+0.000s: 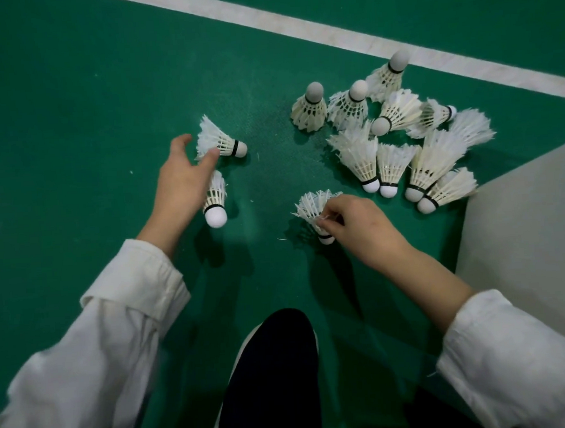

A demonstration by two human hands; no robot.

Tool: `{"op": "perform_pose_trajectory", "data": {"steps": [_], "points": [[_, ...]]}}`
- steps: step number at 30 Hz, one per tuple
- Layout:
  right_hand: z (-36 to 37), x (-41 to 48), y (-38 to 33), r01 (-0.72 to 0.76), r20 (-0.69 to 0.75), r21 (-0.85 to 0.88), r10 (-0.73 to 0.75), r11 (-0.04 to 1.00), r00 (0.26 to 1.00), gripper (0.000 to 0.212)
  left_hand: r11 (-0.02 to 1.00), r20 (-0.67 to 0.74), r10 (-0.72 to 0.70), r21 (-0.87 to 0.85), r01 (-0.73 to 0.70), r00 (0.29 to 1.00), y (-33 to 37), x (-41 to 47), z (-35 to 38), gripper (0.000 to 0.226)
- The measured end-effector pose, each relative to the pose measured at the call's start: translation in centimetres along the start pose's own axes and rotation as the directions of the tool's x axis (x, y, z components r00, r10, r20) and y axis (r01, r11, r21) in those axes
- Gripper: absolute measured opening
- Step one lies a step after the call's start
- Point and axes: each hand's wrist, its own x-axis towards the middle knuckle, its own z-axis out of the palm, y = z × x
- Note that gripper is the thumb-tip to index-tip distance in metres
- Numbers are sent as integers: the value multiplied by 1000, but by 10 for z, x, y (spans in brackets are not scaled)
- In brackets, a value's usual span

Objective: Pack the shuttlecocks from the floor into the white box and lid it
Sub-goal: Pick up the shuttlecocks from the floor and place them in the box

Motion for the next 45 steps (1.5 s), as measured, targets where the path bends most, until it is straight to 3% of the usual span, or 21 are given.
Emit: {"op": "perform_pose_trajectory", "data": {"steps": [6,11,14,17,20,23,27,32,35,37,39,41,42,45], "points": [[-1,1,-2,10,18,-12,-9,1000,1000,20,997,50,41,69,-44,998,-1,8,9,26],[-11,-7,-5,-5,-52,54,8,998,999,14,974,91,205,82,-212,975,13,-27,6,22],[-36,-11,-13,89,-61,-28,-91,996,994,15,939,126,321,89,-333,939,27,-54,5,16],[-78,-25,-19,189,-31,-145,-195,971,980,16,898,173,413,90,-432,894,48,-79,4,18],[-122,-55,-17,193,-51,-169,-205,966,977,13,844,209,517,35,-535,830,74,-104,7,19],[-154,-96,-7,126,-98,-117,-138,985,986,14,773,257,616,-11,-635,745,102,-129,13,22],[-173,-154,23,11,-245,87,11,996,969,8,699,327,693,-84,-710,643,135,-162,32,24],[-171,-233,60,-83,-396,312,209,947,894,7,608,474,737,-156,-779,481,155,-205,59,25],[-170,-279,89,-180,-487,455,413,872,770,13,598,536,722,-165,-784,438,159,-222,71,29],[-169,-301,111,-288,-494,499,542,817,680,32,580,556,720,-153,-800,416,163,-231,76,26],[-169,-315,130,-368,-498,485,597,793,629,40,546,551,741,-159,-822,385,170,-239,79,24],[-173,-319,138,-415,-514,484,634,770,578,10,526,542,758,-180,-831,362,176,-245,80,23],[-177,-319,138,-414,-537,468,623,781,569,6,521,539,764,-190,-832,356,179,-248,81,23],[-187,-315,137,-366,-616,447,578,816,535,13,503,531,778,-205,-839,337,186,-254,85,23]]}}
